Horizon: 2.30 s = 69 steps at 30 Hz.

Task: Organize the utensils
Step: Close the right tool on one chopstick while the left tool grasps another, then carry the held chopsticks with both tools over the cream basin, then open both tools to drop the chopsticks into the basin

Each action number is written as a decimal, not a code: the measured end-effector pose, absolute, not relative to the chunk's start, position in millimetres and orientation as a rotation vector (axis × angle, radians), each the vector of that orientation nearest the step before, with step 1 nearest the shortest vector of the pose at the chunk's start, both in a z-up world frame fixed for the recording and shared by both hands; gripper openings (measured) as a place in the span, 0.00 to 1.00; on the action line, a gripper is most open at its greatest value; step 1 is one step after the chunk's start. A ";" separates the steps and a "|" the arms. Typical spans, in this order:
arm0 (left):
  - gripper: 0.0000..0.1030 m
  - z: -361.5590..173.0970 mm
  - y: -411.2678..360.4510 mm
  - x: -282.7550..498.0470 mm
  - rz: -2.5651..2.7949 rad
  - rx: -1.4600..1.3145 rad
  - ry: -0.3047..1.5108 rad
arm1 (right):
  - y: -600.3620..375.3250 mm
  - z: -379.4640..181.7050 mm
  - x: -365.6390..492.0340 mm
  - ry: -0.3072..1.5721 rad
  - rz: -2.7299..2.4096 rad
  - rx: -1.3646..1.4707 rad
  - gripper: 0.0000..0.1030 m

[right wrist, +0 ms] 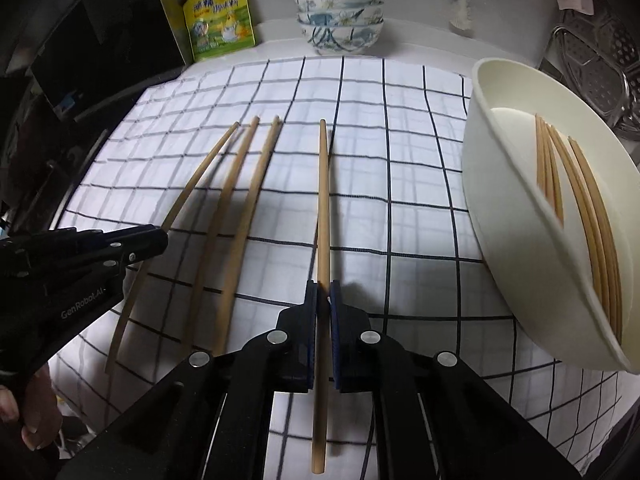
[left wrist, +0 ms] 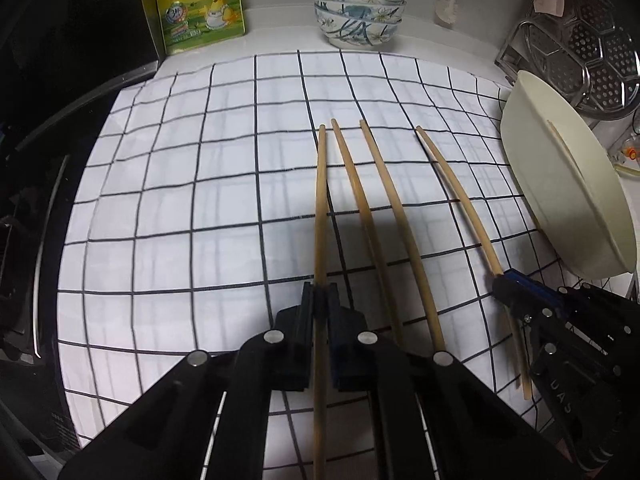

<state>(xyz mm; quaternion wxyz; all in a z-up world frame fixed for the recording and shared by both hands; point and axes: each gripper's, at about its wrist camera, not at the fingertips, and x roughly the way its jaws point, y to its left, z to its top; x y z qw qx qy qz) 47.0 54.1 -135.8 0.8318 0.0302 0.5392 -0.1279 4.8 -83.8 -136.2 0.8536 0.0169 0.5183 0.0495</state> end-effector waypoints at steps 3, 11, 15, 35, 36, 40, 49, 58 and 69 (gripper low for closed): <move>0.07 -120.1 57.1 46.0 -0.266 0.075 1.121 | -84.3 -125.2 2.1 1.077 0.123 0.067 0.06; 0.07 -69.3 40.6 42.8 -0.291 0.087 1.032 | -99.3 -76.1 -6.9 0.985 0.163 0.128 0.06; 0.07 -44.1 15.0 44.6 -0.328 0.088 0.978 | -122.8 -57.6 -7.9 0.948 0.128 0.129 0.06; 0.07 -12.2 -186.7 63.5 -0.577 0.184 0.913 | -311.2 -43.5 -20.4 0.901 -0.131 0.267 0.06; 0.07 -16.1 -193.5 65.8 -0.576 0.191 0.920 | -317.5 -47.1 -19.9 0.905 -0.132 0.275 0.06; 0.07 -29.2 -213.6 69.0 -0.575 0.220 0.945 | -336.6 -60.3 -14.4 0.915 -0.131 0.307 0.06; 0.07 -53.5 -239.2 78.4 -0.549 0.252 0.989 | -353.4 -83.8 0.2 0.962 -0.117 0.324 0.06; 0.07 -77.4 -255.2 88.1 -0.521 0.270 1.044 | -356.6 -102.2 19.8 1.009 -0.090 0.329 0.06; 0.50 -64.3 -249.2 84.9 -0.474 0.270 0.988 | -359.9 -96.3 13.4 0.988 -0.104 0.325 0.16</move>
